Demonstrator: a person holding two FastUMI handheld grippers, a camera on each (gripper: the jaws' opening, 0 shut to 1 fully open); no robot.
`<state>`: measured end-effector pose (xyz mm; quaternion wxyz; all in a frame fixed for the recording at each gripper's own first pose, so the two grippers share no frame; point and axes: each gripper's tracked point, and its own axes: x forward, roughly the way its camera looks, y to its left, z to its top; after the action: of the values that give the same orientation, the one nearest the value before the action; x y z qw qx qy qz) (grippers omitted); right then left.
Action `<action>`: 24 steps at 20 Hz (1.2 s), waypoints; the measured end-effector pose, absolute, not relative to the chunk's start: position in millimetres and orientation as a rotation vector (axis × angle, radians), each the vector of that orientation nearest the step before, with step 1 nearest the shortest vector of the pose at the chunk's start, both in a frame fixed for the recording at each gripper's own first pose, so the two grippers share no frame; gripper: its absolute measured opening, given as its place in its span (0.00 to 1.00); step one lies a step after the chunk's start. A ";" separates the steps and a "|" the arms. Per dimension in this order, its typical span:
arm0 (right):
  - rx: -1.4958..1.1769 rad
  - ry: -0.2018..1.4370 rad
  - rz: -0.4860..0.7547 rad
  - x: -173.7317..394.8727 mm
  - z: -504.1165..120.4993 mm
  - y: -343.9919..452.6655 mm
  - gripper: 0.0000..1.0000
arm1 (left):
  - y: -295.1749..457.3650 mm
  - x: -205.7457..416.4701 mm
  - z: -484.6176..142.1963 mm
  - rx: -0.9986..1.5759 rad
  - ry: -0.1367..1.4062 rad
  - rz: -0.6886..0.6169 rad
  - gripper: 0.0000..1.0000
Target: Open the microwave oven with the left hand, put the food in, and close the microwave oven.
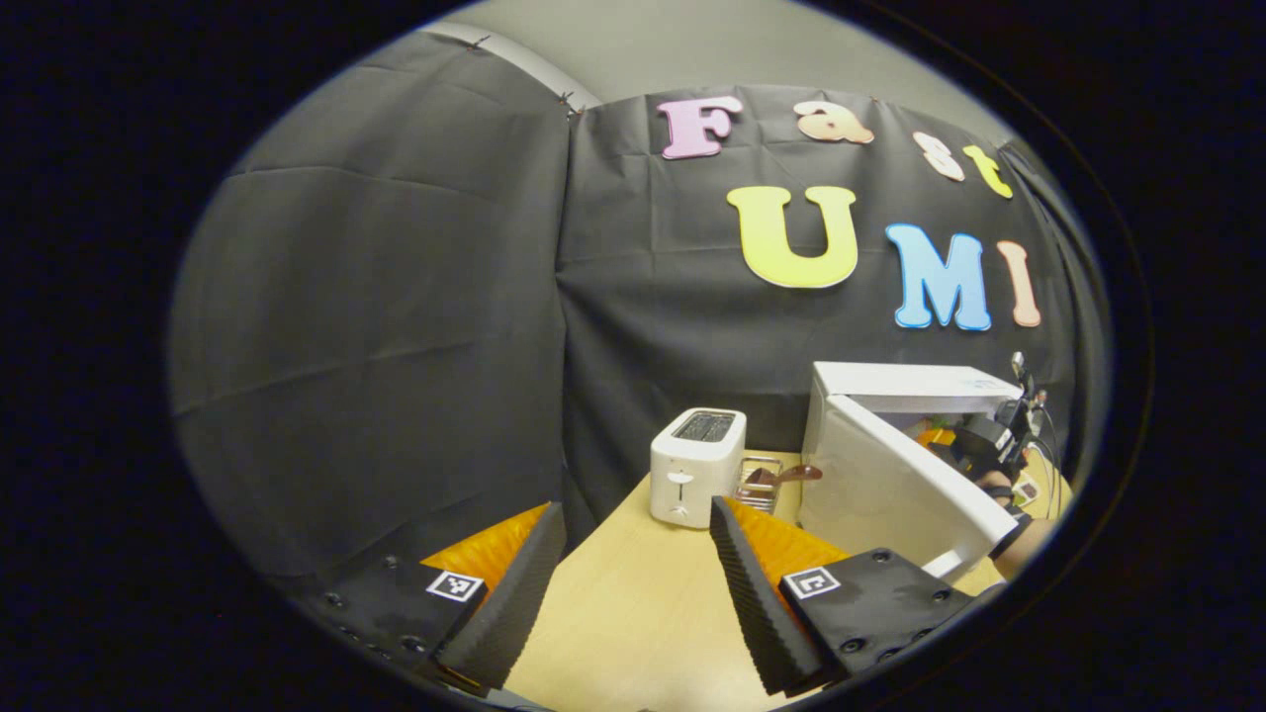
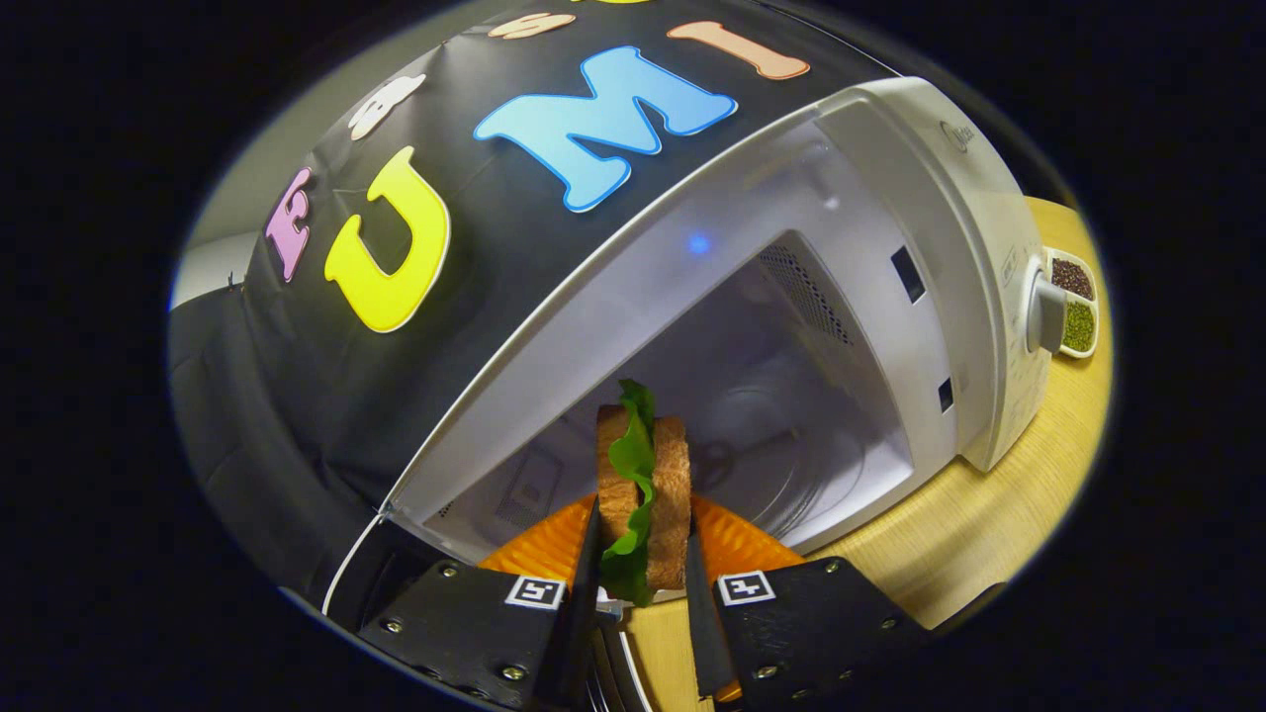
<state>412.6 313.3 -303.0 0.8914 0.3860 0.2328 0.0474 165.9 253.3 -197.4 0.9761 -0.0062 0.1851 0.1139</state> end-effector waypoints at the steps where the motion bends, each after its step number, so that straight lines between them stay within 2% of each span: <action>1: 0.796 0.485 0.087 417.0 -308.9 312.0 0.41 | 254.3 165.0 -199.2 -0.008 0.379 0.231 0.95; 8: 0.581 0.448 0.004 430.8 -320.7 296.0 0.42 | 257.5 158.7 -206.3 0.012 0.408 0.244 0.95; 10: 0.505 0.447 -0.023 432.0 -323.4 289.0 0.47 | 253.7 160.5 -205.4 0.015 0.403 0.239 0.94; 11: 0.474 0.447 -0.038 432.5 -324.7 284.5 0.54 | 252.3 159.2 -202.1 0.020 0.399 0.236 0.94; 12: 0.453 0.449 -0.040 431.8 -324.6 282.4 0.48 | 250.8 159.3 -199.9 0.025 0.393 0.233 0.95; 13: 0.427 0.450 -0.046 431.8 -324.4 279.4 0.61 | 248.9 158.4 -200.5 0.026 0.391 0.231 0.95; 14: 0.393 0.455 -0.054 430.2 -324.4 274.9 0.69 | 246.9 158.1 -200.0 0.025 0.389 0.228 0.95; 16: 0.342 0.456 -0.053 427.1 -321.6 268.9 0.70 | 242.7 157.9 -200.0 0.020 0.387 0.222 0.95; 17: 0.332 0.451 -0.045 424.6 -316.5 266.6 0.89 | 240.8 156.5 -198.9 0.016 0.384 0.216 0.95; 18: 0.322 0.439 -0.037 422.0 -308.3 265.5 0.97 | 237.7 157.4 -199.7 0.014 0.382 0.211 0.95; 24: 0.226 0.369 0.075 372.1 -250.3 260.9 0.98 | 213.8 163.0 -204.6 -0.010 0.356 0.166 0.94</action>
<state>372.1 260.9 -250.3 0.9759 0.1122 0.1833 0.0371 163.0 213.8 -204.6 0.9807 -0.0048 0.1769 0.0825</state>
